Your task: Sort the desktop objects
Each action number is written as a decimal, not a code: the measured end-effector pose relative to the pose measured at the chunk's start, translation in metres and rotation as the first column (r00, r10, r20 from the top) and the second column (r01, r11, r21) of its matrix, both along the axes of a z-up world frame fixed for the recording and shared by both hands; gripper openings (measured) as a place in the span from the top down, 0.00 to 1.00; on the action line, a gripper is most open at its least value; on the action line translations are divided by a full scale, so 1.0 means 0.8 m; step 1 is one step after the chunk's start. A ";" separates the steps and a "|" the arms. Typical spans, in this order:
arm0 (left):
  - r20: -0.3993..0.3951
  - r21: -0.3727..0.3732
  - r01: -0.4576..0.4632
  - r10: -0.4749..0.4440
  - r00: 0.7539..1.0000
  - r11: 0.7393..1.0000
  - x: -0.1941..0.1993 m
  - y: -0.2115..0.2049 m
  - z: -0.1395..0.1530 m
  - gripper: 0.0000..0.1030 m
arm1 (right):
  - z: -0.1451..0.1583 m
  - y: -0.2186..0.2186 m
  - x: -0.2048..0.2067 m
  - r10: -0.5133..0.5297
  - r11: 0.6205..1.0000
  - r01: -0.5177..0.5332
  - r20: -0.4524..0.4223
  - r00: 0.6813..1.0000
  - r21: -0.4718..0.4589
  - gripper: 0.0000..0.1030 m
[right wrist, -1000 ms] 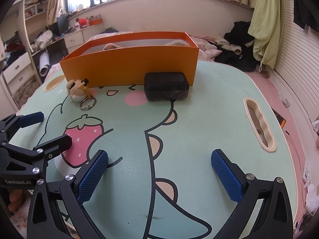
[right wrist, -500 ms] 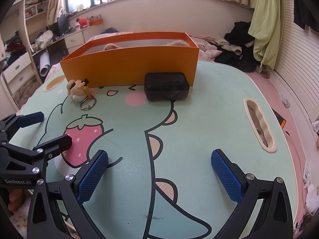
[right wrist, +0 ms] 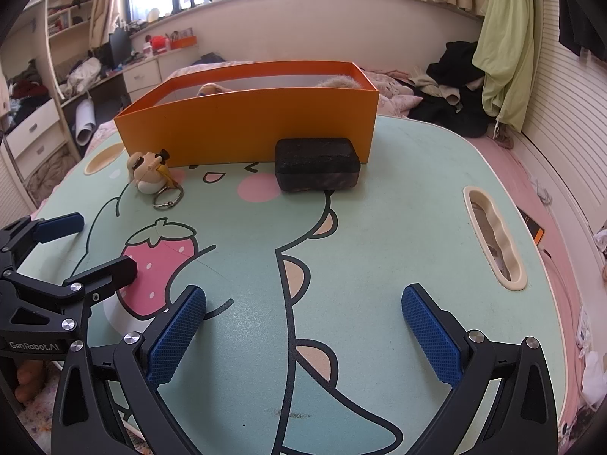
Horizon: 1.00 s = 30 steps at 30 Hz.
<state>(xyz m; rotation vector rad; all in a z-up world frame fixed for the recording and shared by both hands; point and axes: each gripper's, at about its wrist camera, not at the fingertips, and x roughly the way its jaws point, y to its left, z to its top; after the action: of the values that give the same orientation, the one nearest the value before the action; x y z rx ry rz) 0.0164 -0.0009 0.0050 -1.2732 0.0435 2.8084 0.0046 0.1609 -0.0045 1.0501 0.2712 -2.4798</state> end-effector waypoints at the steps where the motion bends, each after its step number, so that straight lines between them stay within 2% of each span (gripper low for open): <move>1: 0.000 0.000 0.000 0.000 1.000 1.000 0.000 0.000 0.000 0.00 | 0.000 0.000 0.000 0.000 1.000 0.000 0.000 1.000 0.000 0.00; 14: 0.000 0.000 0.000 0.000 1.000 1.000 0.000 0.000 0.000 0.00 | 0.001 -0.001 0.000 0.001 1.000 -0.001 -0.003 1.000 -0.002 0.00; 18: 0.000 0.002 0.000 0.000 1.000 1.000 0.000 0.000 0.000 0.00 | 0.006 0.006 -0.003 0.003 0.999 -0.003 0.010 1.000 -0.054 0.00; 24: 0.000 0.004 0.001 -0.001 1.000 1.000 -0.001 0.001 0.001 0.00 | 0.032 0.017 -0.035 -0.029 0.989 0.035 0.040 0.999 -0.146 0.13; 30: 0.000 0.004 0.001 -0.001 1.000 1.000 -0.001 0.002 0.001 0.00 | 0.059 -0.004 -0.079 -0.016 0.991 0.020 0.031 0.999 -0.131 0.14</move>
<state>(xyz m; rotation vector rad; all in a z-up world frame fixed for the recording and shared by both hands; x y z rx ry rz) 0.0155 0.0007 0.0059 -1.2725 0.0388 2.8066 -0.0583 0.1576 0.0425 1.0378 0.0877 -2.4587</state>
